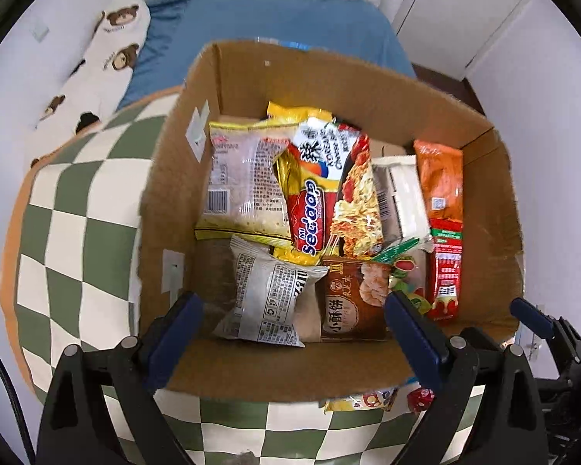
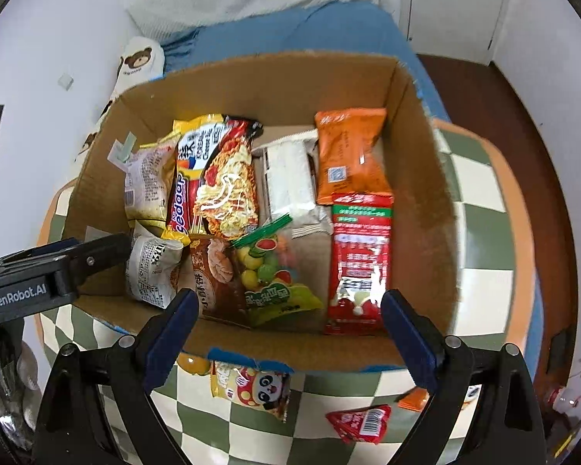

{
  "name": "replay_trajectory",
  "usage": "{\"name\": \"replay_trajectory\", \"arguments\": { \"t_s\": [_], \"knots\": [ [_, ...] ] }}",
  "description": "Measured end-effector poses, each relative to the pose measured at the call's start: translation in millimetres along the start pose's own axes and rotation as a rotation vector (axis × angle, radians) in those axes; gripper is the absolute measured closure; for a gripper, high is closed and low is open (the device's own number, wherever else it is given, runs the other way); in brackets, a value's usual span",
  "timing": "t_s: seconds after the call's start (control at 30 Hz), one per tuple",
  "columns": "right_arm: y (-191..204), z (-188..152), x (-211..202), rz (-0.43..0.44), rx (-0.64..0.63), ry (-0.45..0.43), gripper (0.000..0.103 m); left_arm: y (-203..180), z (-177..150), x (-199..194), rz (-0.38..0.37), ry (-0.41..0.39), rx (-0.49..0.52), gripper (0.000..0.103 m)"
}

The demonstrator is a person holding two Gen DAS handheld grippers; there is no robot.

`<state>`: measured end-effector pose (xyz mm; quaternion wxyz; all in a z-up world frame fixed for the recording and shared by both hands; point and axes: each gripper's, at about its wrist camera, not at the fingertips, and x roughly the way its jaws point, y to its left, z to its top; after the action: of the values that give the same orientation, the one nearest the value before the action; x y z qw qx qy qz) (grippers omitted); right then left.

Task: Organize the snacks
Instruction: 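Open both tools and lift them out of the box, then move both tools down toward the pastry and panda chips bag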

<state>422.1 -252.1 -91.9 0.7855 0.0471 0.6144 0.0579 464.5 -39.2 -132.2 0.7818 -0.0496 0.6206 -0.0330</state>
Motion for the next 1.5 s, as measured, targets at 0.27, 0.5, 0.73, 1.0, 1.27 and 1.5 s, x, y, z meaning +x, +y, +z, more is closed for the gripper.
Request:
{"name": "replay_trajectory", "arguments": {
  "t_s": [0.27, 0.5, 0.73, 1.0, 1.27, 1.5],
  "knots": [
    [2, -17, -45, -0.016, -0.005, -0.118, 0.006, -6, -30, -49, 0.052, -0.180, 0.040, 0.006],
    [11, -36, -90, -0.022, -0.029, -0.224, 0.006, -15, -59, -95, 0.065, -0.316, 0.074, 0.006],
    [14, -55, -128, -0.028, -0.022, -0.312, 0.006, -21, -83, -123, 0.066, -0.392, 0.082, 0.006],
    [4, -73, -147, -0.003, 0.010, -0.326, 0.006, -25, -100, -137, 0.048, -0.414, 0.058, 0.006],
    [-42, -104, -91, 0.062, 0.109, -0.166, 0.016, -17, -121, -73, 0.043, -0.230, -0.008, 0.006],
    [-76, -133, 16, 0.263, 0.299, 0.071, 0.030, -4, -144, 11, 0.126, -0.047, -0.025, 0.006]
  ]
}}
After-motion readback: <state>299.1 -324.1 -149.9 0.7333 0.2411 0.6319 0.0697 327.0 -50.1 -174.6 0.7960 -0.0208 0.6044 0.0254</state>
